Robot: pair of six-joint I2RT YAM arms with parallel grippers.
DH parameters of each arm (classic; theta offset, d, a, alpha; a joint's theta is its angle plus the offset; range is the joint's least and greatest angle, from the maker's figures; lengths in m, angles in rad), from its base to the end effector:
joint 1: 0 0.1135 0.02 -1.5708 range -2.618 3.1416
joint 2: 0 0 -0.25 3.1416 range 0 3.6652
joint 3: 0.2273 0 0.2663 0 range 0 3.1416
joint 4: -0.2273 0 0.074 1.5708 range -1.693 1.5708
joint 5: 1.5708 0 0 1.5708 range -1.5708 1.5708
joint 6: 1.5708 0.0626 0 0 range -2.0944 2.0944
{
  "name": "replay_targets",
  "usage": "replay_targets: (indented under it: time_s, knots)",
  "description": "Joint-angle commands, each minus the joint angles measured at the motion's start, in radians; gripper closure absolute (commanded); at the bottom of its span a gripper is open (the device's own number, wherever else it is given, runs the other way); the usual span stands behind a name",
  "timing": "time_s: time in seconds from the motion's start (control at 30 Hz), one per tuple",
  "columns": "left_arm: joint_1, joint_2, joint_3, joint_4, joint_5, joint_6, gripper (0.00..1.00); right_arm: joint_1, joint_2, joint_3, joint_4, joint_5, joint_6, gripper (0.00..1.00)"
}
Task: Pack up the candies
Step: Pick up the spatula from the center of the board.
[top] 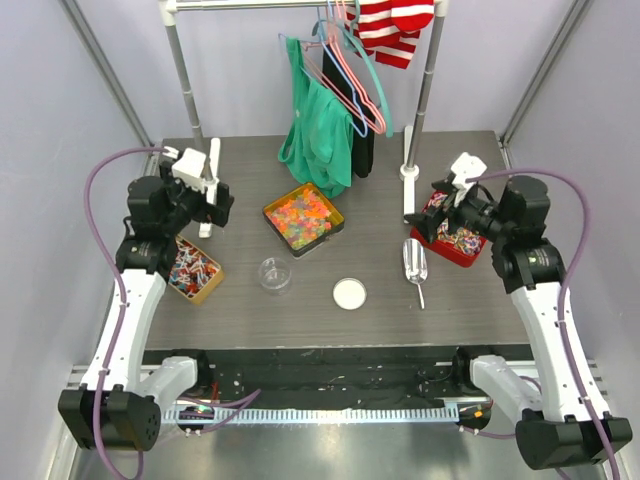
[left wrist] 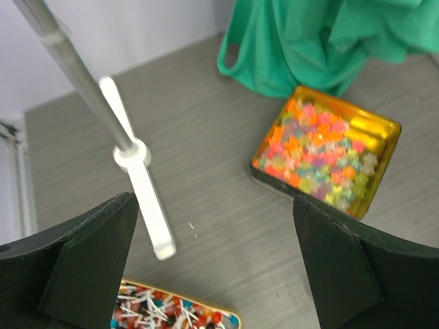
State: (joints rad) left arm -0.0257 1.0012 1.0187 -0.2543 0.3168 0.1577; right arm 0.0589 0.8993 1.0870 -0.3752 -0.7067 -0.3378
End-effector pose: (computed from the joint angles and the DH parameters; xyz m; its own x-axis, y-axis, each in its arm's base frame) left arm 0.2727 -0.0265 0.3573 -0.1802 0.1539 -0.9715 0.3599 0.9295 0.0805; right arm 0.2248 0.0540 0.3939 0.0503 -0.2495 -0.9671 -0.7048 0.6772 -0.2114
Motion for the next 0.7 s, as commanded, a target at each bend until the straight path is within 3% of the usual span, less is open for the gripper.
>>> replay_targets:
  time_s: [0.0, 0.3, 0.5, 0.67]
  knots:
    - [-0.010, 0.013, -0.078, 0.047, 0.053, -0.001, 0.00, 0.018, 0.029, -0.079, -0.096, 0.090, -0.144, 0.05]
    - [-0.013, -0.024, -0.135, 0.064, 0.025, -0.018, 0.00, 0.019, 0.049, -0.303, -0.102, 0.367, -0.159, 0.07]
    - [-0.013, -0.045, -0.150, 0.070, 0.034, -0.020, 0.00, 0.019, 0.081, -0.369, -0.097, 0.452, -0.187, 0.18]
    - [-0.013, -0.061, -0.155, 0.070, 0.041, -0.020, 0.00, 0.016, 0.177, -0.401, -0.033, 0.486, -0.153, 0.32]
